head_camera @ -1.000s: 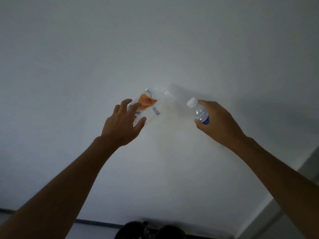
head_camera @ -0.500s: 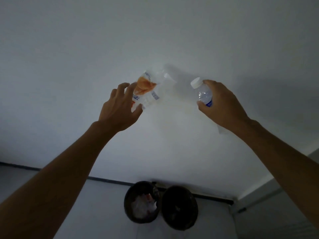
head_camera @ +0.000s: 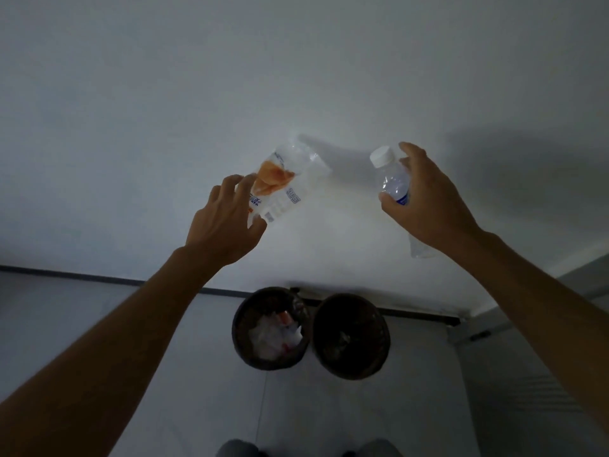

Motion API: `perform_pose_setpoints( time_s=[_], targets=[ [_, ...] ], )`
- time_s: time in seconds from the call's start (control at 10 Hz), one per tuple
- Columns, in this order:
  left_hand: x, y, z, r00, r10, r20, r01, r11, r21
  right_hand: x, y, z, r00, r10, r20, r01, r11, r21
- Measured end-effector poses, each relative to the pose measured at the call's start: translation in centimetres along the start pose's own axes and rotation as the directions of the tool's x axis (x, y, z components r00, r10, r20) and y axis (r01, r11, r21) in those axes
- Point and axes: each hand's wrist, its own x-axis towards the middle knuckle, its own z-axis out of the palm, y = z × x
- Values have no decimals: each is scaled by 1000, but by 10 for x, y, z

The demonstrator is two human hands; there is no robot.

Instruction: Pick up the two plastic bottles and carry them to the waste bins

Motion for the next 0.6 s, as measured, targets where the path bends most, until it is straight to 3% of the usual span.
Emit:
perform_pose_setpoints(
  time_s=[0.3,0.4,0.5,0.6],
  targets=[
    [-54,-46,162,979,-61,194,62,998,-1,-64,85,125,992,80,95,-81,997,7],
    [-64,-55,186,949,-81,305,51,993,106,-74,97,139,980,128,151,-128,992,-10],
    [-58,-53,184,942,-108,317,48,980,193,-74,100,135,971,131,198,-124,991,-47],
    [-41,-42,161,966,-77,248,30,982,188,-61,89,116,981,129,146,-122,991,-55]
  ],
)
